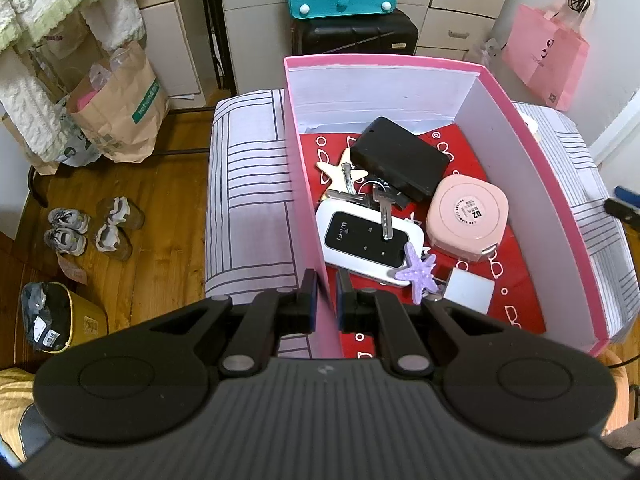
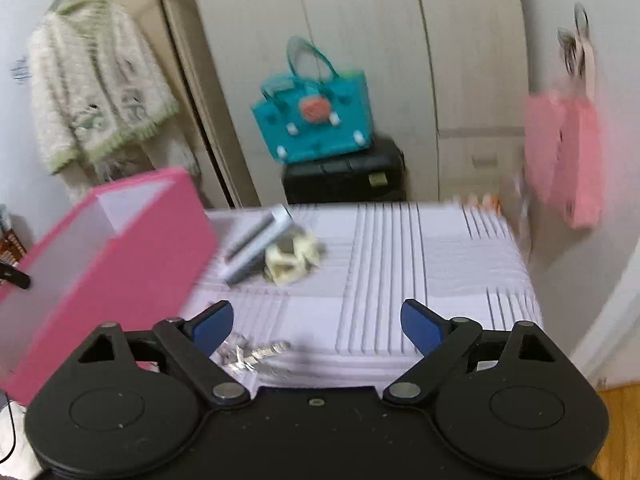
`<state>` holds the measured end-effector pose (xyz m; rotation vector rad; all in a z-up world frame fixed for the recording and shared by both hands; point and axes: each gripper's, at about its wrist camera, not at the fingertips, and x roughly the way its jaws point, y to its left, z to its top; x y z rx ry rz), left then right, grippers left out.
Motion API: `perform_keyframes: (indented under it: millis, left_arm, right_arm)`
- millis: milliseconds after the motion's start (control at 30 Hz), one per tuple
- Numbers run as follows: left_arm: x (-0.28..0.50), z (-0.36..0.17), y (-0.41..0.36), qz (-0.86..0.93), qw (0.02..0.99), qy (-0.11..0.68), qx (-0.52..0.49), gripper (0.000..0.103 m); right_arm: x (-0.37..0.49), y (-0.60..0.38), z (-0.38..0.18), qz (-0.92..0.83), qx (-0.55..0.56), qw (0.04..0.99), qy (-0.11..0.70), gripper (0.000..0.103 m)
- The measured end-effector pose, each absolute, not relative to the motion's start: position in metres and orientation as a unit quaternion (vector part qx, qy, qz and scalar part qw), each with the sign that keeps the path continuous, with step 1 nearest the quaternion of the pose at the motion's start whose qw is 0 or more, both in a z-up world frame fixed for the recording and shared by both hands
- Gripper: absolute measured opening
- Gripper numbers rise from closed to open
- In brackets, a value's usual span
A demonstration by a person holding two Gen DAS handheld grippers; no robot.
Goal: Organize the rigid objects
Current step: 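Carry the white charger cube into the pink box and release it, then grasp the silver keys on the bedspread with the right gripper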
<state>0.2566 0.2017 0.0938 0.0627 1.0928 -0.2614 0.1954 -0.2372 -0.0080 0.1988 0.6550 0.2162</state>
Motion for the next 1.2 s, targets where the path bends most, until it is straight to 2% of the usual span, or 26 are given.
perform_keyframes:
  millis: [133,233,367,567,667,700,733,767,800,1000,1200]
  left_arm:
    - [0.257,0.09,0.197,-0.123,0.837,0.532,0.048,0.008]
    - [0.255,0.089,0.191,-0.125,0.834,0.532,0.077,0.008]
    - [0.253,0.09,0.189,-0.124,0.834,0.53,0.084,0.008]
    - [0.251,0.089,0.194,-0.13,0.837,0.526,0.078,0.009]
    - [0.246,0.091,0.19,-0.133,0.841,0.517,0.092,0.009]
    - [0.244,0.091,0.189,-0.132,0.842,0.515,0.096,0.009]
    - [0.242,0.092,0.188,-0.132,0.842,0.512,0.103,0.009]
    - [0.242,0.092,0.187,-0.134,0.842,0.511,0.107,0.009]
    - [0.242,0.092,0.187,-0.136,0.842,0.51,0.106,0.009]
    - [0.243,0.099,0.194,-0.144,0.855,0.489,0.099,0.009]
    - [0.242,0.096,0.193,-0.149,0.862,0.472,0.108,0.008]
  right_arm:
    - [0.208,-0.235,-0.029,0.14,0.134,0.913,0.359,0.067]
    - [0.205,-0.215,-0.035,0.176,0.097,0.916,0.346,0.059]
    - [0.202,-0.18,-0.038,0.214,0.035,0.916,0.337,0.056]
    - [0.201,-0.131,-0.043,0.139,-0.083,0.935,0.316,0.054]
    - [0.204,-0.13,-0.049,0.126,-0.059,0.939,0.314,0.033]
    - [0.204,-0.13,-0.048,0.121,-0.054,0.941,0.312,0.021]
    - [0.203,-0.131,-0.047,0.12,-0.048,0.941,0.314,0.019]
    - [0.201,-0.132,-0.046,0.12,-0.042,0.941,0.312,0.008]
    - [0.2,-0.133,-0.045,0.122,-0.036,0.943,0.306,0.004]
    - [0.2,-0.14,-0.032,0.133,-0.014,0.943,0.305,0.003]
    - [0.201,-0.156,0.007,0.167,0.047,0.935,0.31,0.004]
